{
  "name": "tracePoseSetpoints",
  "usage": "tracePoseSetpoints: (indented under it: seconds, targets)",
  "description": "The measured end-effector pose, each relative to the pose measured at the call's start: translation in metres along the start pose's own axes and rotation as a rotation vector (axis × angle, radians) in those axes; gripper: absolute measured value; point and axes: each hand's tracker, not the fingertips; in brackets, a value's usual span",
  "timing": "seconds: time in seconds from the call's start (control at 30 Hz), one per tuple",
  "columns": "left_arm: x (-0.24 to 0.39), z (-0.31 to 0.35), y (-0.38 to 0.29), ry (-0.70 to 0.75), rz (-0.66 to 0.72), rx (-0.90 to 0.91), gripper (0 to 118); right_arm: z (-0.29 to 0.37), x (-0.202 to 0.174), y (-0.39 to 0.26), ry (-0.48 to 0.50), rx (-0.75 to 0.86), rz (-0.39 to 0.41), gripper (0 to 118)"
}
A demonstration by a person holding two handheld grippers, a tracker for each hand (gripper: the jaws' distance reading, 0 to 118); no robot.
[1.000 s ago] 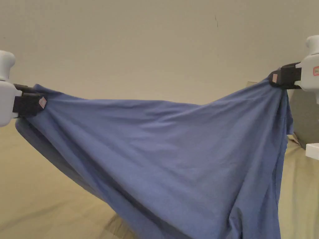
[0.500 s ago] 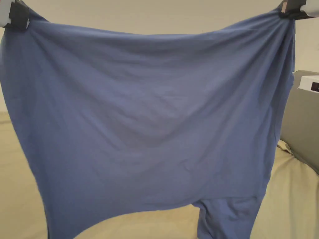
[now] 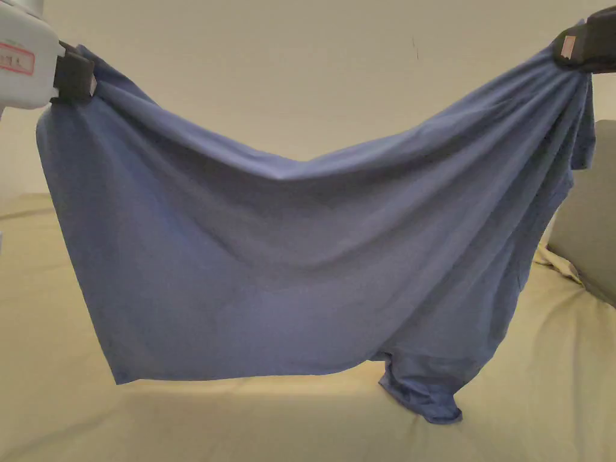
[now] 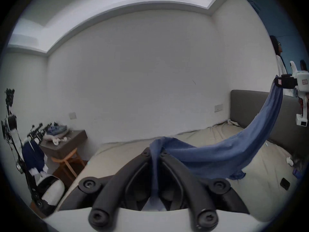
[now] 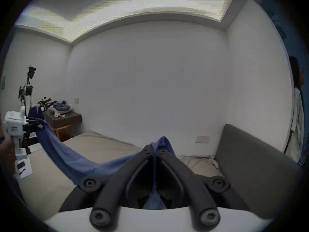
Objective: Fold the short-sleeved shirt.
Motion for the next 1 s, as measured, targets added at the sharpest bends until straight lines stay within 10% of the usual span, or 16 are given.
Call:
tracePoseSetpoints:
  seconds: [1.0]
  targets:
    - [0.036,0.222,-0.332,-0.172,0.251,-0.216,2,0.284,-0.040,-0.350,-0.022,-0.387,-0.357,4]
